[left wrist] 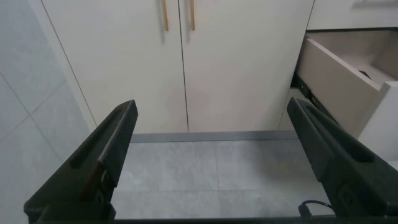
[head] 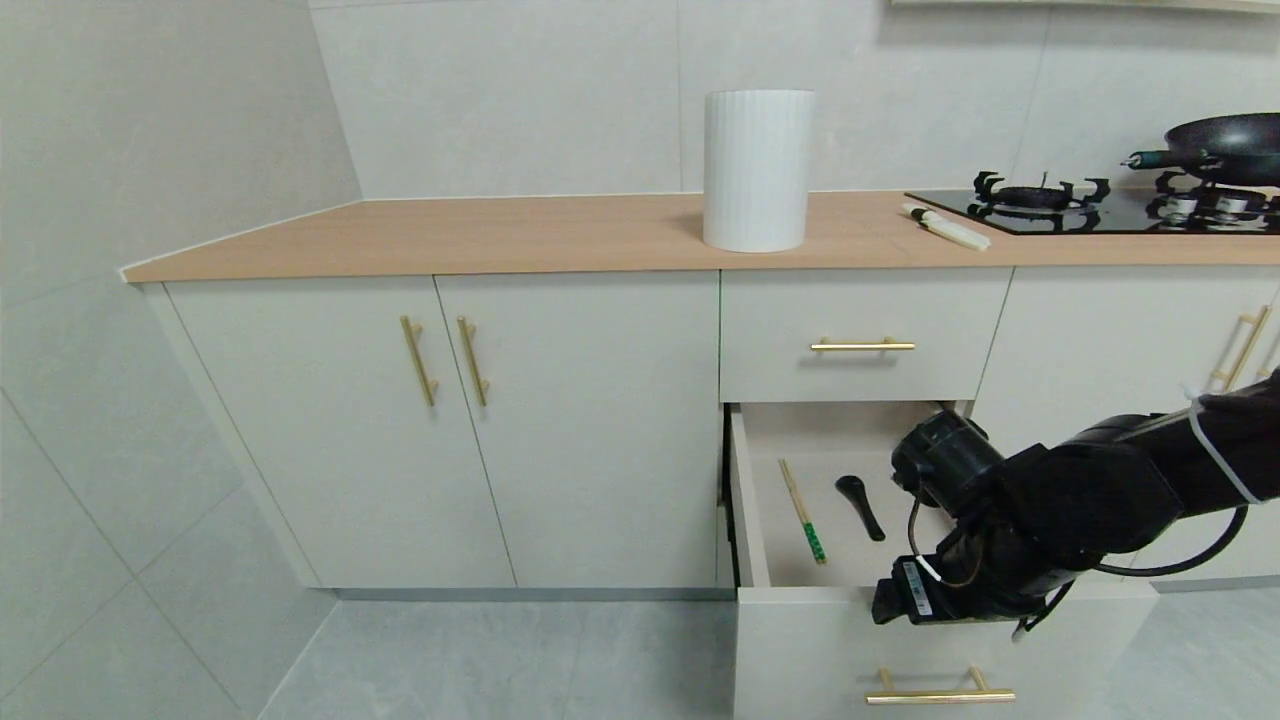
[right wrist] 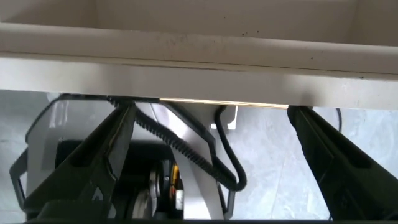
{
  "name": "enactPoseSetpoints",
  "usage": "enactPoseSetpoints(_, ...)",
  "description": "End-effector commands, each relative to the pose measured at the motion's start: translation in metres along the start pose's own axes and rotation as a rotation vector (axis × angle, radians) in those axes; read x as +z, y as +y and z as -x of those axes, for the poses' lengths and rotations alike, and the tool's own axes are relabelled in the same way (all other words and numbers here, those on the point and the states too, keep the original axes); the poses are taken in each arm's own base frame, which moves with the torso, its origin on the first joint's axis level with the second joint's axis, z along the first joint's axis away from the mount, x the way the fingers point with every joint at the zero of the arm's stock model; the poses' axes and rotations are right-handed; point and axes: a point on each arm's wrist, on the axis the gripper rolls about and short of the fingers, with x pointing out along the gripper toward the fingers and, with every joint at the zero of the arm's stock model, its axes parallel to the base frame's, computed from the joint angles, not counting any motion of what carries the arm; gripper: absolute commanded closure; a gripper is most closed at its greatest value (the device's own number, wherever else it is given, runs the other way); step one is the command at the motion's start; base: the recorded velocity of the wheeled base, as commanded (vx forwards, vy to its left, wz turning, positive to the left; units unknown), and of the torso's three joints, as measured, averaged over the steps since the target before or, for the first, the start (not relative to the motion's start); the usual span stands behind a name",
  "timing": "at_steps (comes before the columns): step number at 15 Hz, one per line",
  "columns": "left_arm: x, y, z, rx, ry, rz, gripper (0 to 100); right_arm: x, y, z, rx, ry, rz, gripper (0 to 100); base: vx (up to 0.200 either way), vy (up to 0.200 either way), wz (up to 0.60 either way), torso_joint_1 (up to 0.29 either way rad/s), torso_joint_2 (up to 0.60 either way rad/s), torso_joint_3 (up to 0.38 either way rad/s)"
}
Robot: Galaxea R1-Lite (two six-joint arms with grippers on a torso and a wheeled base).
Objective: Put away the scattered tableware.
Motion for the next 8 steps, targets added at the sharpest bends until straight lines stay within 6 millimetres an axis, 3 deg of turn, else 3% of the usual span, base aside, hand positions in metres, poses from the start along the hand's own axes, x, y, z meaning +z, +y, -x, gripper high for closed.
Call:
enactPoseSetpoints(1, 0.000, 0.000, 0.000, 0.000, 0.000, 0.000, 0, 0.011, 0.001, -0.009, -0.004, -0.004, -0.010, 0, 0.000, 0.000, 0.00, 0.000, 0.00, 0.000)
enactPoseSetpoints(8, 0.000, 0.000, 0.000, 0.000, 0.000, 0.000, 0, 0.052, -0.006, -0.028, -0.011, -0.060, -0.028, 0, 0.000, 0.000, 0.00, 0.000, 0.00, 0.000)
